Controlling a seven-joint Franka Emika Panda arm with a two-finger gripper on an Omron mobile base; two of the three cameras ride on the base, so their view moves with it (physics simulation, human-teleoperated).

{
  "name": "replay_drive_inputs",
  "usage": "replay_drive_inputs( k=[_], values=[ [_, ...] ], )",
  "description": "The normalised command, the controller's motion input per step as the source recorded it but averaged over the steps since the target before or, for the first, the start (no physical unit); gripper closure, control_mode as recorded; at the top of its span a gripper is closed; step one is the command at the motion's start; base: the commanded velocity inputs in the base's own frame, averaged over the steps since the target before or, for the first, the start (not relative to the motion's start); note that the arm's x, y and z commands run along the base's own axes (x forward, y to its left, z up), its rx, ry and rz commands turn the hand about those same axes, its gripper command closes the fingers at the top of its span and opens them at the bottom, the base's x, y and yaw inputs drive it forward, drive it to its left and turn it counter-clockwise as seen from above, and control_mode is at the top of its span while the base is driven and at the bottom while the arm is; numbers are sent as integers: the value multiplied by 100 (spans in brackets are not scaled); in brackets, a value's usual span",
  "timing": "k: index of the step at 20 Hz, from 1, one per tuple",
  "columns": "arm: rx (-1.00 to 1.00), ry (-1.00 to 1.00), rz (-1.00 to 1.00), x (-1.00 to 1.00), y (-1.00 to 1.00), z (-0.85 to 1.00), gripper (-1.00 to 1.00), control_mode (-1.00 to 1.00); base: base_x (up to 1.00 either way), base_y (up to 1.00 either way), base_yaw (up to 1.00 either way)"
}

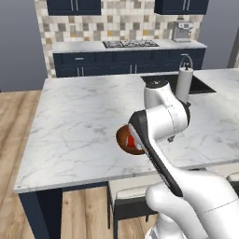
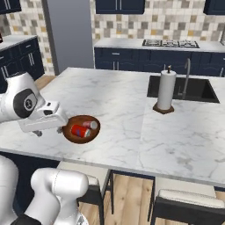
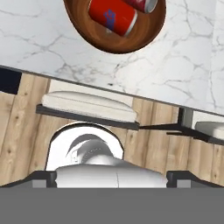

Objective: Open the fridge, grab two sodas, and place both sodas inside the bowl with ice on the dining counter.

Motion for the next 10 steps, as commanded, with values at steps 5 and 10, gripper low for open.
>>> replay_drive_inputs(
  k=[5, 10],
  values=[
    [0, -3, 2, -33, 0, 0, -100, -100, 0, 0, 0],
    [0, -8, 2, -42, -6, 1, -100, -100, 0, 0, 0]
  ],
)
